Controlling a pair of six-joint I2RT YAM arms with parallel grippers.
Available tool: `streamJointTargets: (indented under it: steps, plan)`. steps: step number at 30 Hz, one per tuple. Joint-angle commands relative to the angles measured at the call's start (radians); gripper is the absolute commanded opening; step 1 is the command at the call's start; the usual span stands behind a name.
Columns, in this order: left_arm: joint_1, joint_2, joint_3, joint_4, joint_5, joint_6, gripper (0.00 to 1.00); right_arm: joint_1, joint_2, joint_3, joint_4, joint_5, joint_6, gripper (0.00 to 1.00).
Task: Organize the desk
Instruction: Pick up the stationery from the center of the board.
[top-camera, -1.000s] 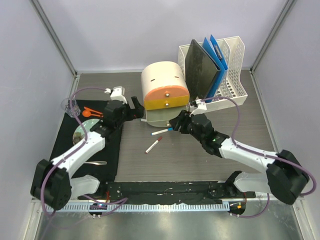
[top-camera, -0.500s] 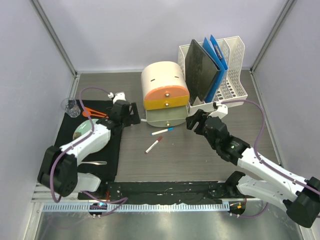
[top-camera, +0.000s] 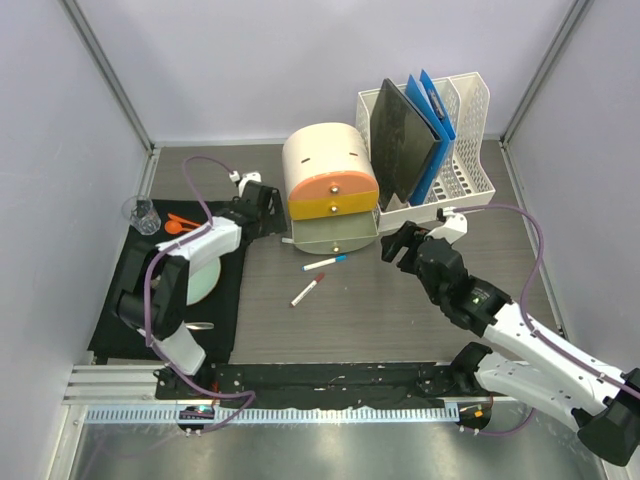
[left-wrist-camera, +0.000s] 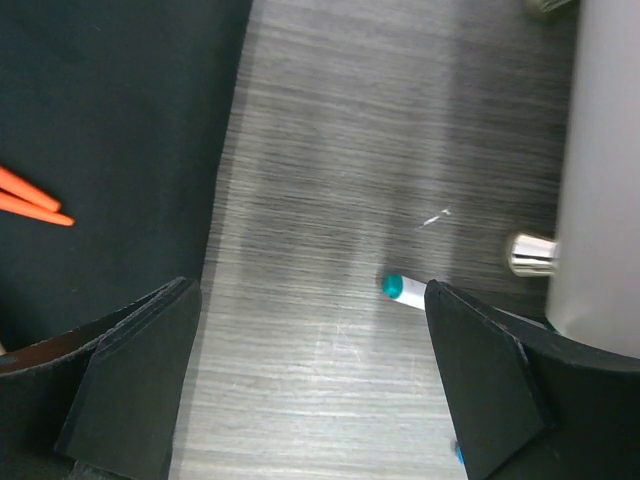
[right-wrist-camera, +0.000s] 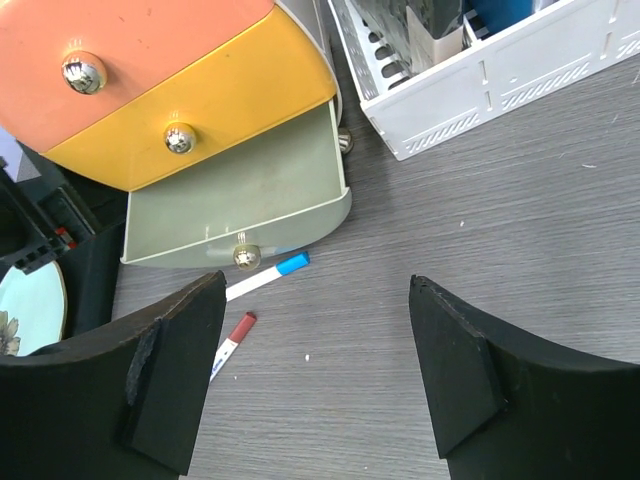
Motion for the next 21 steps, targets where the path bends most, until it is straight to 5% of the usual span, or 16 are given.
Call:
streamJointTargets:
  steps: [1,21]
  plan:
    - [0.011,0.046,0.048,-0.010,0.018,0.002,1.00,0.001,-0.038,-0.014,-0.011,0.055,0.013,0.80]
    - [0.013,0.200,0.125,-0.065,0.033,0.069,1.00,0.003,-0.026,-0.033,-0.017,0.062,0.024,0.82]
